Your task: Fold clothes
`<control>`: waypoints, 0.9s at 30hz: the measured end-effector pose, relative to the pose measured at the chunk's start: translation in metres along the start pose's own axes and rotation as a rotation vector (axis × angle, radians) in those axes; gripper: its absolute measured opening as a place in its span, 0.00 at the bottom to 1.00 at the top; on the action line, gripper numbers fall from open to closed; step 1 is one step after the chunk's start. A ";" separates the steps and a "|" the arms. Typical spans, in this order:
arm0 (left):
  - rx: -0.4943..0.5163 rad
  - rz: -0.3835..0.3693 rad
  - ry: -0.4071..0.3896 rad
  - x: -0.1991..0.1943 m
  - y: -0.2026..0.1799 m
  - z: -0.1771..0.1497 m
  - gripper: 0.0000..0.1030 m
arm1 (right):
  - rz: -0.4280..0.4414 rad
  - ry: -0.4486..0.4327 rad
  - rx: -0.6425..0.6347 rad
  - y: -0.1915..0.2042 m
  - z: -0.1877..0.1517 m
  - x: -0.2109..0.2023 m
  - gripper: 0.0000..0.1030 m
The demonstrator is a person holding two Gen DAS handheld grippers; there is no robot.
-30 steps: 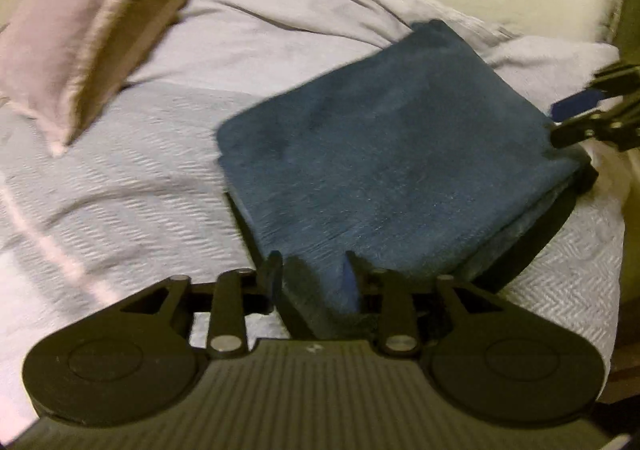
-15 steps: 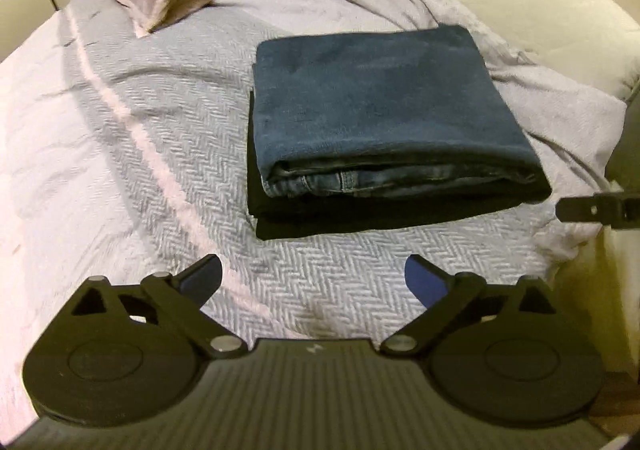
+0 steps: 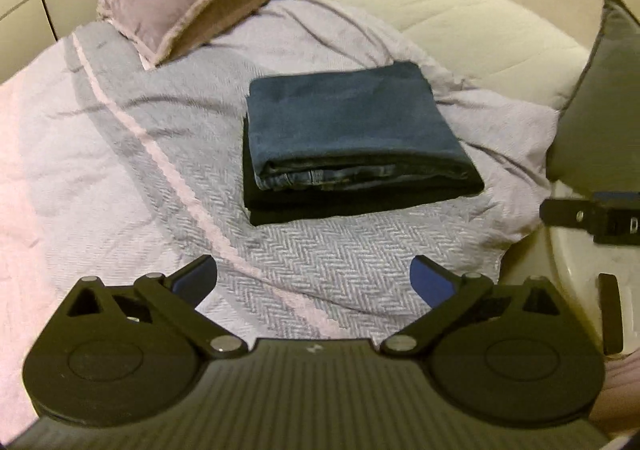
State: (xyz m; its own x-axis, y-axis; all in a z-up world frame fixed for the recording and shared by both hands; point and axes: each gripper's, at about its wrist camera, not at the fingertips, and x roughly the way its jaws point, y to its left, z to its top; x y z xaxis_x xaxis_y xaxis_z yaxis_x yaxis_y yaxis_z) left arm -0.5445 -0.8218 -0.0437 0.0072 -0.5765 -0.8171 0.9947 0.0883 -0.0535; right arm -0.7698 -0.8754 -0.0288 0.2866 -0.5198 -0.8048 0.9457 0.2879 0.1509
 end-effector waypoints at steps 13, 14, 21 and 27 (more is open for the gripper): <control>-0.037 0.052 -0.059 -0.052 0.007 -0.011 0.98 | -0.005 -0.032 -0.006 0.029 -0.015 -0.046 0.88; -0.041 0.061 -0.063 -0.053 0.007 -0.010 0.98 | -0.002 -0.035 -0.011 0.029 -0.014 -0.047 0.88; -0.077 0.092 -0.065 -0.058 0.004 -0.003 0.98 | 0.027 -0.020 -0.025 0.022 -0.007 -0.041 0.88; -0.098 0.102 -0.052 -0.057 -0.003 -0.006 0.98 | 0.040 -0.006 -0.033 0.014 -0.003 -0.038 0.88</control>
State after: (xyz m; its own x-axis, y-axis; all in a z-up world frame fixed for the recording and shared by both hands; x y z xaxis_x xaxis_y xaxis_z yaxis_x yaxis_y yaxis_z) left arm -0.5490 -0.7841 -0.0005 0.1155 -0.6013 -0.7906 0.9736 0.2263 -0.0299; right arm -0.7682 -0.8492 0.0025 0.3247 -0.5123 -0.7951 0.9280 0.3348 0.1633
